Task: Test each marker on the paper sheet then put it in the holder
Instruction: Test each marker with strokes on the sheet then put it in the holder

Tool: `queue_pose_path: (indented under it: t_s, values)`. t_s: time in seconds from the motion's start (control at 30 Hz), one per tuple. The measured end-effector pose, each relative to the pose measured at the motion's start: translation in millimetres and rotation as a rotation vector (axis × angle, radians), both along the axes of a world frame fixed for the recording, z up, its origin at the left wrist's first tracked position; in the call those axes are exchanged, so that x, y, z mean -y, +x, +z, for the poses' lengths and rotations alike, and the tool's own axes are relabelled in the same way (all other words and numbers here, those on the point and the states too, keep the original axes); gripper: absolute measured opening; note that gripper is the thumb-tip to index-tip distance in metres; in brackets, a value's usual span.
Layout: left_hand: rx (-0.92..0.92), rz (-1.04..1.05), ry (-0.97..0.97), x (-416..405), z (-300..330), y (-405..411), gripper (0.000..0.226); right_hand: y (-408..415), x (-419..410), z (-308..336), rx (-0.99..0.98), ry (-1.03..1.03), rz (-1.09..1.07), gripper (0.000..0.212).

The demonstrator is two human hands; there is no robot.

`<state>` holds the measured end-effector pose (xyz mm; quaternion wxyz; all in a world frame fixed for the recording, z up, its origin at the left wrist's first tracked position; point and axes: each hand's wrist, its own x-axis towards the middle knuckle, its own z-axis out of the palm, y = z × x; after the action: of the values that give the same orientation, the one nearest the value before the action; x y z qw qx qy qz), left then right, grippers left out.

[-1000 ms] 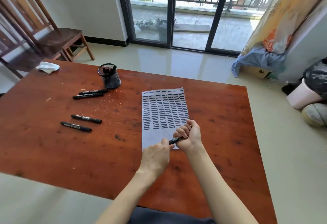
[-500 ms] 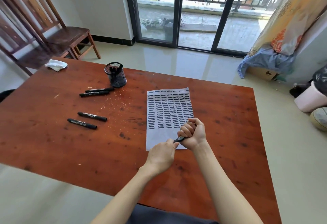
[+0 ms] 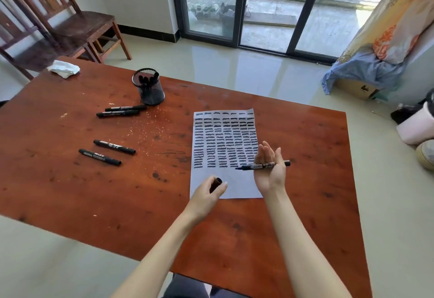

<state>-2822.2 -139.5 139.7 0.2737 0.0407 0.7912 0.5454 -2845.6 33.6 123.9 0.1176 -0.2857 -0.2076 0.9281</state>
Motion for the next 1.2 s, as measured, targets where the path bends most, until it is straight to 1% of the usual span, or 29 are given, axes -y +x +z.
queue_pose_path:
  t_s: [0.07,0.1,0.17,0.23,0.3,0.4,0.47,0.57,0.63,0.7,0.8,0.83,0.9,1.07,1.2]
  values:
    - [-0.1,0.025,-0.056,-2.6,-15.1,1.2,0.035,2.6,1.7,-20.5,0.036,0.004,-0.005,0.049]
    - [-0.151,0.05,-0.076,-4.4,-24.2,1.2,0.039,4.3,2.2,-29.8,0.068,0.043,0.012,0.055]
    - [-0.237,0.075,-0.112,-8.7,-42.5,0.3,0.043,8.4,2.7,-44.4,0.136,0.176,0.058,0.065]
    - [-0.328,0.05,-0.182,-13.1,-60.0,-2.0,0.039,11.5,1.0,-54.3,0.164,0.284,0.104,0.07]
    - [-0.45,0.03,-0.275,-18.9,-74.7,-5.4,0.037,14.2,-0.4,-59.4,0.145,0.359,0.155,0.073]
    - [-0.687,-0.005,-0.413,-29.3,-90.7,-7.6,0.039,15.8,-1.5,-65.5,0.081,0.433,0.229,0.086]
    - [-0.775,-0.078,-0.51,-38.9,-99.3,-9.2,0.042,17.0,-2.4,-70.7,0.055,0.452,0.235,0.088]
    - [-0.855,-0.182,-0.583,-49.4,-114.9,-8.1,0.047,18.2,-4.8,-78.7,0.015,0.435,0.192,0.08]
    - [-0.885,-0.214,-0.627,-52.1,-120.6,-7.4,0.049,20.5,-5.0,-83.2,-0.007,0.469,0.161,0.069]
    - [-0.899,-0.22,-0.647,-52.1,-121.2,-7.3,0.05,22.3,-4.7,-85.5,-0.019,0.562,0.153,0.054]
    - [-0.908,-0.229,-0.664,-51.7,-120.6,-6.7,0.052,23.3,-4.4,-85.3,-0.022,0.763,0.177,0.024]
    - [-0.909,-0.229,-0.667,-51.9,-120.1,-6.7,0.052,22.1,-5.7,-84.4,-0.023,0.832,0.178,0.018]
    - [-0.911,-0.227,-0.668,-52.4,-118.6,-7.0,0.052,17.8,-10.3,-82.4,-0.015,0.963,0.166,0.015]
    - [-0.914,-0.236,-0.682,-52.6,-116.7,-7.3,0.051,2.0,-25.9,-87.6,0.081,1.304,0.205,0.02]
    - [-0.915,-0.236,-0.694,-52.8,-116.4,-7.8,0.051,1.5,-27.6,-93.5,0.056,1.451,0.227,0.019]
